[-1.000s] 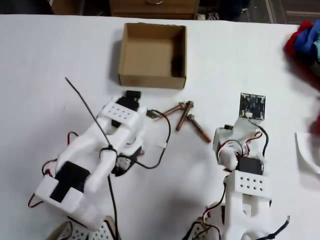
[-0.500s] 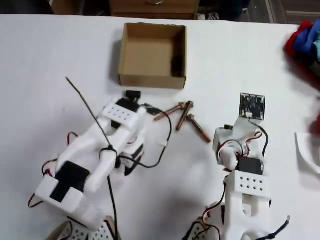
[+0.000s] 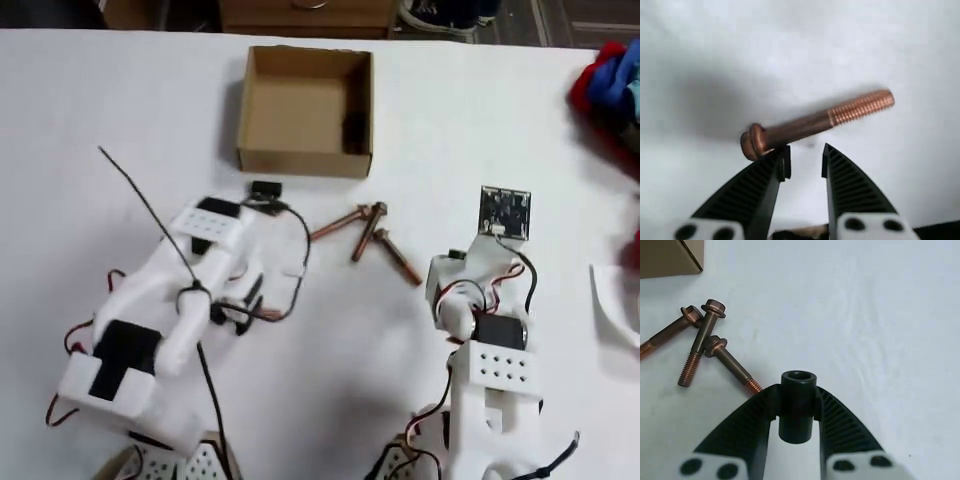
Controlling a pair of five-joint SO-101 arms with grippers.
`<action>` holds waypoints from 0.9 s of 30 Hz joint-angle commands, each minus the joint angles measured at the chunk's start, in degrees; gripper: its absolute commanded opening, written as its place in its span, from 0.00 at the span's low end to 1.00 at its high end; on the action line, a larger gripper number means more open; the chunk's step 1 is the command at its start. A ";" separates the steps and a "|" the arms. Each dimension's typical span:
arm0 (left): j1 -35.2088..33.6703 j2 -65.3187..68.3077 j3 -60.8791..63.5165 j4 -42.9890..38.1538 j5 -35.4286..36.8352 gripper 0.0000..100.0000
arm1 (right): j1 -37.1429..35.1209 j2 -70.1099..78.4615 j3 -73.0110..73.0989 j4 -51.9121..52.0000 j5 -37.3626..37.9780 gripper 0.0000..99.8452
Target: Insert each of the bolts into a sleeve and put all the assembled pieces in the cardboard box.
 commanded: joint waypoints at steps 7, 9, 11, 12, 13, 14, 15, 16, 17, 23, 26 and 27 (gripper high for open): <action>-6.42 -2.46 -0.48 -11.60 3.16 0.14 | -0.13 -0.31 -0.35 -0.75 -0.18 0.02; -7.12 -2.46 -0.48 -13.71 7.56 0.14 | -0.13 -0.22 -0.35 -0.75 -0.18 0.02; -7.47 -2.46 -0.57 -15.65 12.04 0.14 | -0.13 -0.22 -0.35 -0.84 -0.18 0.02; -7.56 -2.55 -0.57 -16.35 13.98 0.14 | -0.13 -0.13 -0.35 -0.84 -0.18 0.02; -7.65 -2.55 -0.57 -16.97 15.91 0.14 | -0.13 -0.13 -0.35 -0.84 -0.18 0.02; -7.65 -2.55 -0.57 -17.41 18.02 0.14 | -0.13 -0.13 -0.35 -0.84 -0.18 0.02; -7.65 -2.55 -0.57 -17.76 20.40 0.14 | -0.13 -0.13 -0.35 -0.92 -0.18 0.02; -7.65 -2.55 -0.57 -17.76 22.86 0.14 | -0.13 -0.13 -0.35 -0.92 -0.18 0.02; -7.65 -2.55 -0.57 -17.76 25.41 0.14 | -0.13 -0.13 -0.35 -0.92 -0.18 0.02; -7.65 -2.64 -1.71 -17.76 36.22 0.14 | -0.13 -0.22 -0.35 -0.92 -0.18 0.02; -7.38 -2.90 -3.91 -16.18 37.10 0.14 | -0.13 -0.13 -0.35 -0.92 -0.18 0.02; -7.21 -2.99 -4.88 -15.03 37.10 0.14 | -0.13 -0.13 -0.35 -1.01 -0.18 0.02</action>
